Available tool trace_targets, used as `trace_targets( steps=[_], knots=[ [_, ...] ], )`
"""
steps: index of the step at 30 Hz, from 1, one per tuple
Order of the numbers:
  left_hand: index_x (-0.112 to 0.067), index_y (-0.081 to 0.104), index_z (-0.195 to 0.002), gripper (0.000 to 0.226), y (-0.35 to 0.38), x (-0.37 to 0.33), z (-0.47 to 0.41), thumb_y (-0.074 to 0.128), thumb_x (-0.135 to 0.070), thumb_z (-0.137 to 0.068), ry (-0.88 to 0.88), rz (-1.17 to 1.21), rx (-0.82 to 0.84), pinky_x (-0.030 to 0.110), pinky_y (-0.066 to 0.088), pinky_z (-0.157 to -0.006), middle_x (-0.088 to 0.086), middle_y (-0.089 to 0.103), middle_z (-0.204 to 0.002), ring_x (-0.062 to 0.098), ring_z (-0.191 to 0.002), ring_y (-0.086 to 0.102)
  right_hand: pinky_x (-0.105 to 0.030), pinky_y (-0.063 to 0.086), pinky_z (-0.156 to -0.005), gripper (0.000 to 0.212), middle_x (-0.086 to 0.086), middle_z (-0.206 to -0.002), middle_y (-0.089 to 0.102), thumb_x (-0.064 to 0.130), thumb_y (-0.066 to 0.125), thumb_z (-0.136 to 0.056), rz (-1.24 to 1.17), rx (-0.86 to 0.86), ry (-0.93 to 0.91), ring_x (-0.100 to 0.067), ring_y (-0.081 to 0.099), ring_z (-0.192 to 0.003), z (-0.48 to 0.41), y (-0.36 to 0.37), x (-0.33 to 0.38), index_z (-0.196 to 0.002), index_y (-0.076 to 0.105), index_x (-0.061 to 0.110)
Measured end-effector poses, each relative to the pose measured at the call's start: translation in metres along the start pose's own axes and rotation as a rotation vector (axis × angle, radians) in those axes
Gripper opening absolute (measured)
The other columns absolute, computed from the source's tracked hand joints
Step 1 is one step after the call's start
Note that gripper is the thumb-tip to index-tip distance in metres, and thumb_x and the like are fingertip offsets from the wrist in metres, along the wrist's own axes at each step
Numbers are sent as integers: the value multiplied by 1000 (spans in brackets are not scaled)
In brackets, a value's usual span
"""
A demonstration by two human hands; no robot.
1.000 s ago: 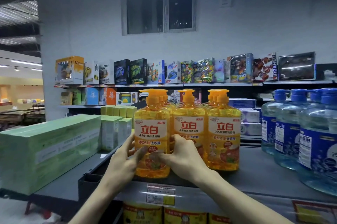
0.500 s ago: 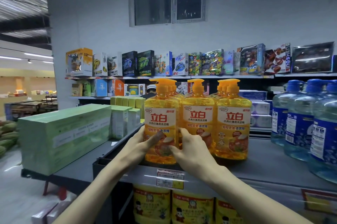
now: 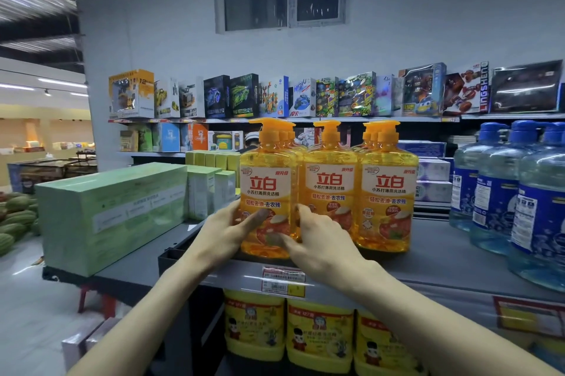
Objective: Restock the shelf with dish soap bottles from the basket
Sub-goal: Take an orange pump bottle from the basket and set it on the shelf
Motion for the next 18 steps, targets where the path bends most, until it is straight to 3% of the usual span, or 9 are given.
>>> trace_targets(
  steps=[5,9,12,18],
  knots=[
    [-53,60,-130,43,-7,-11,27,66,-67,-91,41,-260,-66,24,60,-93,-21,75,-116,-4,-103,73,-42,54,-89,73,4,-135,65,81,36,-97,207,-4,-78,-21,64,-119,15,-12,-5,-141,51,26],
    [-35,49,-157,63,-8,-24,51,63,-58,-100,51,-553,-76,37,56,-101,-12,65,-142,8,-120,65,-42,55,-91,76,2,-134,65,79,32,-99,292,-12,-123,-22,63,-118,28,-23,-9,-144,52,21],
    [-30,51,-156,60,-1,-42,64,64,-50,-102,77,-670,-96,38,56,-99,-11,67,-141,10,-119,64,-44,56,-93,73,2,-134,65,77,32,-100,329,-5,-128,-23,63,-119,37,-34,-16,-144,52,22],
    [-28,47,-159,60,54,-87,64,58,-49,-103,144,-766,-45,38,50,-112,-10,60,-151,14,-139,55,-39,57,-88,66,7,-125,66,76,35,-99,392,-40,-123,-18,64,-110,55,-74,-41,-137,56,26]
  ],
)
Point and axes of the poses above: each hand's wrist, its own z-axis away from the middle knuckle, its own y-axis out of the palm, x = y × z, the point moved 8 cm from there along -z, towards the middle knuckle
